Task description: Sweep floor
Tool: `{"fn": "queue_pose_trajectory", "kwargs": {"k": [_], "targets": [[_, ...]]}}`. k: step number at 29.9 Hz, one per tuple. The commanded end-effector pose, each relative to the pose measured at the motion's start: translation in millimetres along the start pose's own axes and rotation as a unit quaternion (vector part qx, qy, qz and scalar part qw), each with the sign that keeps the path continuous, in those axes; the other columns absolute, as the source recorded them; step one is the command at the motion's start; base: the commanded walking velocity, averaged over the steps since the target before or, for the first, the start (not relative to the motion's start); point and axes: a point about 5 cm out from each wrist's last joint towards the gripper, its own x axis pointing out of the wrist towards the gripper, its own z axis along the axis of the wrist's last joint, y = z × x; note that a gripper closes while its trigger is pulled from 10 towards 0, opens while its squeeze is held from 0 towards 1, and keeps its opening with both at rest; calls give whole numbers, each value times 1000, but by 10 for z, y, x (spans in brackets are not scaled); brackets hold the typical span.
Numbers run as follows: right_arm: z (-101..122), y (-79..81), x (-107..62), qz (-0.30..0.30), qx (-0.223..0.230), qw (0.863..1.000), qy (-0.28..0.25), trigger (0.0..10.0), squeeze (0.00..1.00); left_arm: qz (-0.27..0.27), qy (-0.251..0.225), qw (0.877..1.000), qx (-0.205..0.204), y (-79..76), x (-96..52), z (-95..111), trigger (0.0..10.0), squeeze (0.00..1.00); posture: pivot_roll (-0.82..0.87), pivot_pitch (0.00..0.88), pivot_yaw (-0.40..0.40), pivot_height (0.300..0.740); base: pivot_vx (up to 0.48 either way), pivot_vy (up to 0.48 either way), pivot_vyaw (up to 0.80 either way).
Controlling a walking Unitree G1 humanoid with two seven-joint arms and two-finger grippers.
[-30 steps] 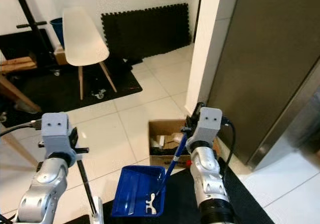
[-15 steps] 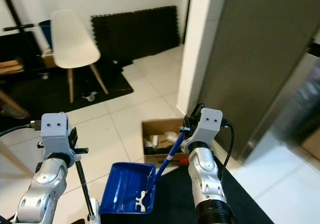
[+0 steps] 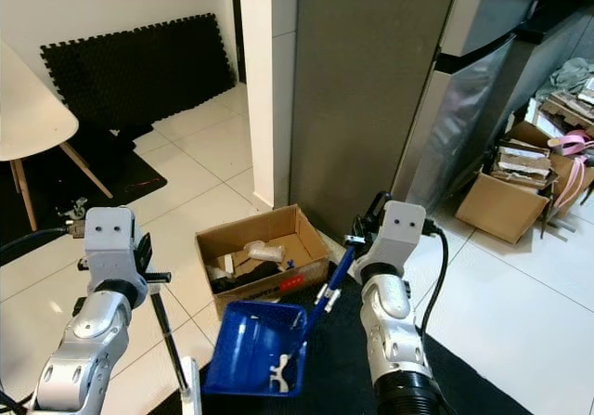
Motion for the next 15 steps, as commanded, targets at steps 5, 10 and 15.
{"fn": "queue_pose_trajectory", "kwargs": {"k": [5,10,15], "targets": [[87,79,17,21,12,1000,-19,10000,0,8,-6,1000,10,26,-8,11,10000,0,71,40,18,740,0,0,0],[82,101,15,28,11,999,-19,10000,0,9,-6,1000,10,29,-4,13,10000,0,73,37,15,740,0,0,0],[86,130,18,37,10,999,-19,10000,0,10,-7,1000,10,30,-7,14,10000,0,73,36,13,740,0,0,0]]}}
